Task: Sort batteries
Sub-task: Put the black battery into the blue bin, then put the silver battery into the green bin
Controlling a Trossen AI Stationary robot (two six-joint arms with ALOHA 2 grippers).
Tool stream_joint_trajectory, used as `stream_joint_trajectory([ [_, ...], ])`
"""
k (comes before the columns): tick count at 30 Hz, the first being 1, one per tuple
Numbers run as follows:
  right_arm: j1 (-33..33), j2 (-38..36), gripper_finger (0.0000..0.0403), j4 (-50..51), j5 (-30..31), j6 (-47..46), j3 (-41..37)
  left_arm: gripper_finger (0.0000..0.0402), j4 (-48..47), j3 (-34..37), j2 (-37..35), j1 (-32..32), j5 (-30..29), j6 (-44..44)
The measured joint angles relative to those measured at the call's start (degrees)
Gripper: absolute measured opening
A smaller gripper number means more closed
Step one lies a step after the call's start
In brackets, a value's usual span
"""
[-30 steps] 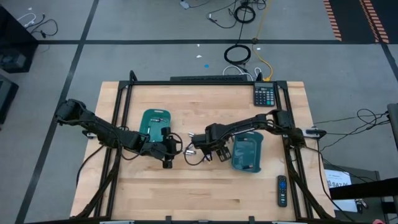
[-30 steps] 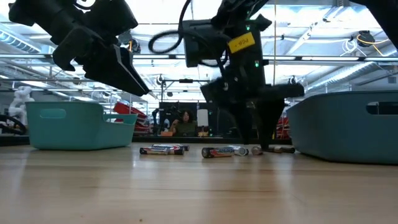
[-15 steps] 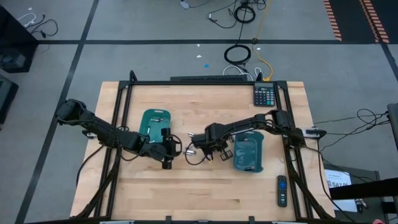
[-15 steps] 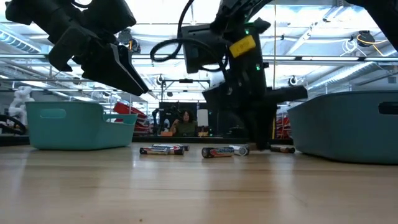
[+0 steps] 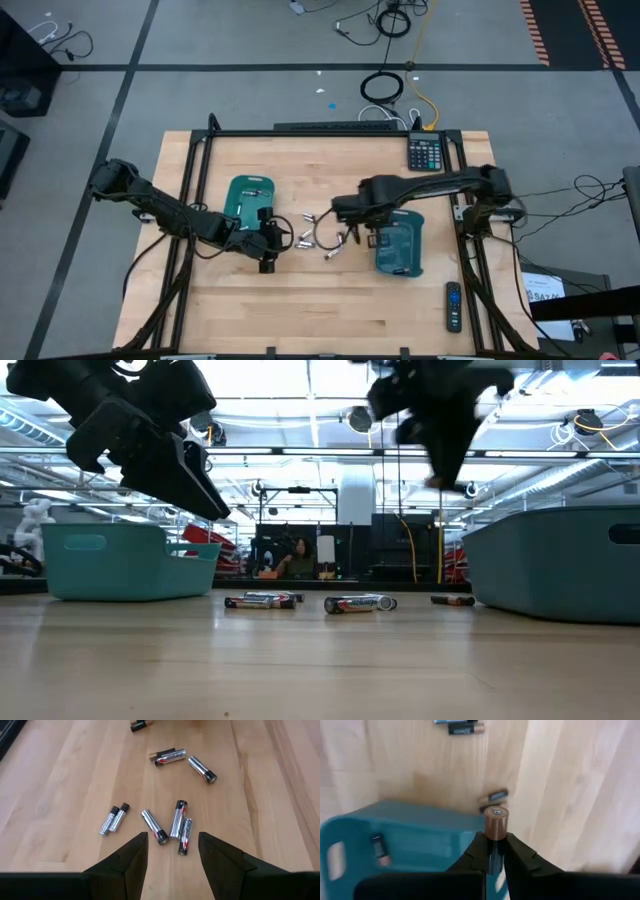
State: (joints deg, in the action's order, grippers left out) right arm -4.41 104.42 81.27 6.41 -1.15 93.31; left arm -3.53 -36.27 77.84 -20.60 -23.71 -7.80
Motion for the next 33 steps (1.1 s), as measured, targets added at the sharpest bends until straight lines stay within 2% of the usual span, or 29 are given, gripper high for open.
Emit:
stream_joint_trajectory([
  [5,-1.39,-7.84,0.0033,-0.63,-4.15,-10.20,-8.51,0.0185,0.00,0.00,0.01,0.00,0.80,-0.47],
  [9,-2.94,-12.51,0.0048,-6.33,-6.51,-15.61,-16.87,0.0185,-0.02,-0.37,0.01,0.74,1.49,-0.67],
  [14,-5.15,-15.51,0.0068,-13.80,-6.55,-19.92,-24.75,0.0185,-0.26,-1.53,0.07,3.41,10.26,-3.42],
  [17,-6.26,-16.48,0.0091,-17.62,-5.44,-20.71,-27.17,0.0185,-1.60,-2.35,0.72,4.31,11.34,-3.44],
  [22,-8.20,-18.26,0.0126,-18.31,1.10,-20.72,-27.49,0.0185,-5.28,-4.88,2.98,4.88,12.33,-3.48],
  [26,-9.96,-21.99,0.0137,-19.73,7.95,-21.91,-27.49,0.0185,-6.91,-7.92,7.01,5.27,12.31,-3.90],
  [29,-13.32,-24.79,0.0135,-26.99,17.95,-22.38,-27.49,0.0185,-6.93,-10.62,10.75,6.25,12.33,-3.72],
  [33,-18.20,-25.94,0.0128,-41.55,27.87,-18.48,-29.34,0.0185,-7.98,-14.83,14.69,7.42,12.81,-1.21],
])
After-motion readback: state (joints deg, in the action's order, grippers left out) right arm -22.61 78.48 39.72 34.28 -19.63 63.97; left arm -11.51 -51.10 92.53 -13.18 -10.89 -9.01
